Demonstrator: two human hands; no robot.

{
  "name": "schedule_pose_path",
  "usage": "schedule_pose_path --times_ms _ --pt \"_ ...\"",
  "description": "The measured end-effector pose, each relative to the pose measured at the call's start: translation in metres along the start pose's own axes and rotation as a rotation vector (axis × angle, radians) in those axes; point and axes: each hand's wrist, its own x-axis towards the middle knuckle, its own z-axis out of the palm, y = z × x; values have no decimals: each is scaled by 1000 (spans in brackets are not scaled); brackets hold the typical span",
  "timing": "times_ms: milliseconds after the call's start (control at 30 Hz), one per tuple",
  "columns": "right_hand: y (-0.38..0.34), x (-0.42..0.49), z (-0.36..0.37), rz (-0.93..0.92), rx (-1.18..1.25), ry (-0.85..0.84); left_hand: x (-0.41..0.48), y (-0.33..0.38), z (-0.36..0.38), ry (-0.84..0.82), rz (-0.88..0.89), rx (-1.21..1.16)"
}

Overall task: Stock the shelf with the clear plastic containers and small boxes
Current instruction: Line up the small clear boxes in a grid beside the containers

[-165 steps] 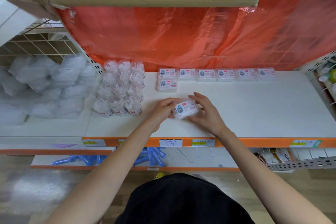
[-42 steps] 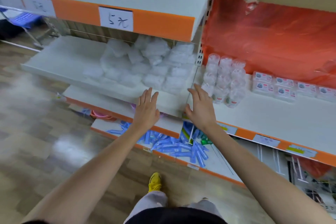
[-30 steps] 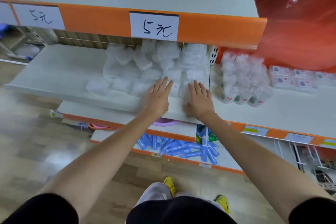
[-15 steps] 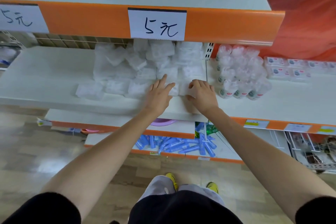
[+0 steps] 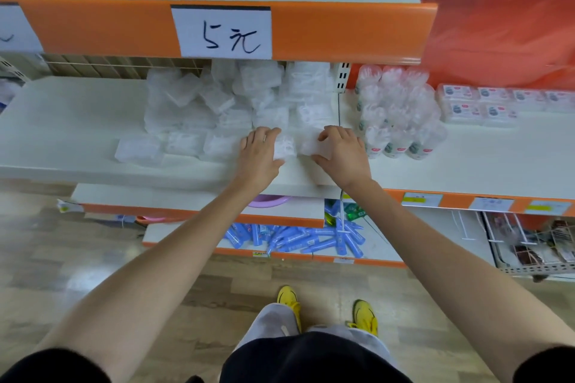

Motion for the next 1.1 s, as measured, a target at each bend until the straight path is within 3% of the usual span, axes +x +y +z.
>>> schedule_pose_path --times_ms 233,533,800,1100 --pt "46 -12 -49 -15 46 78 0 67 -5 82 -19 -52" --pt "173 -61 -131 -2 71 195 14 207 19 92 71 -30" --pt "296 -96 -184 99 31 101 23 325 61 60 85 -85" --pt "384 -95 -209 229 -29 48 62 403 107 -20 151 -111"
